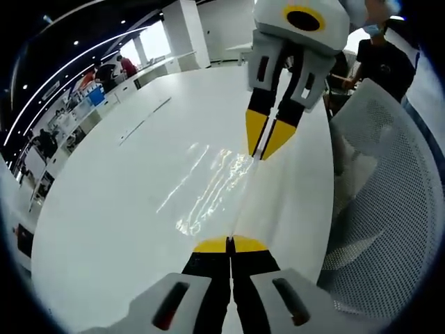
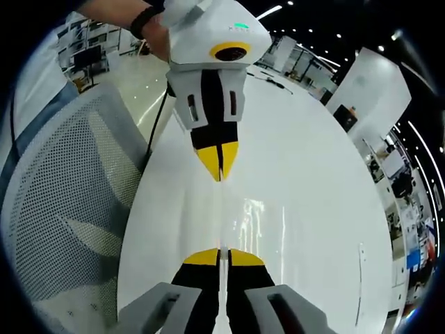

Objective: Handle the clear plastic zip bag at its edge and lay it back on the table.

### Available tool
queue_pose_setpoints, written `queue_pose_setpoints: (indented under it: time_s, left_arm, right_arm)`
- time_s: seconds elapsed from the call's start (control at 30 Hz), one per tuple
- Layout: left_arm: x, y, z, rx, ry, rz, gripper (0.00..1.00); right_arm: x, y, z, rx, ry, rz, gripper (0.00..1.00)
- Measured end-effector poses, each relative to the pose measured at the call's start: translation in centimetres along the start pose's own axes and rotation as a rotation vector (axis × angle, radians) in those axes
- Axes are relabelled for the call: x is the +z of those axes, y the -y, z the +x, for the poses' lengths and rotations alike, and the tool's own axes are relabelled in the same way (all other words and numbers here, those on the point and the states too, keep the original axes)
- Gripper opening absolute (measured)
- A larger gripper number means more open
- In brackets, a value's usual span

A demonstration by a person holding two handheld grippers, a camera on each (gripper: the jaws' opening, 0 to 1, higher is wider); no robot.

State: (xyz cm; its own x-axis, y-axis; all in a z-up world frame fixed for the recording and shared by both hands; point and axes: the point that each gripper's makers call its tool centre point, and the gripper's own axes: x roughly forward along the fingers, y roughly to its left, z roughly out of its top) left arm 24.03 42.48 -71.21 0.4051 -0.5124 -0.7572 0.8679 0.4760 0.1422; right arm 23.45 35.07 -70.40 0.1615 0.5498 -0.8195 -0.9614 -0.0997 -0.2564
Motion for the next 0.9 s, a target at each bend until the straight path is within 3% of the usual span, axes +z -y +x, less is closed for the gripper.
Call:
queue_pose_setpoints:
  time_s: [0.9]
  left_arm:
    - [-0.8, -0.6, -0.3, 0.011, -0.011, -0.017, 0.00]
  right_arm:
    - [-1.3, 0.4, -0.1, -0.004, -0.011, 0.012, 0.00]
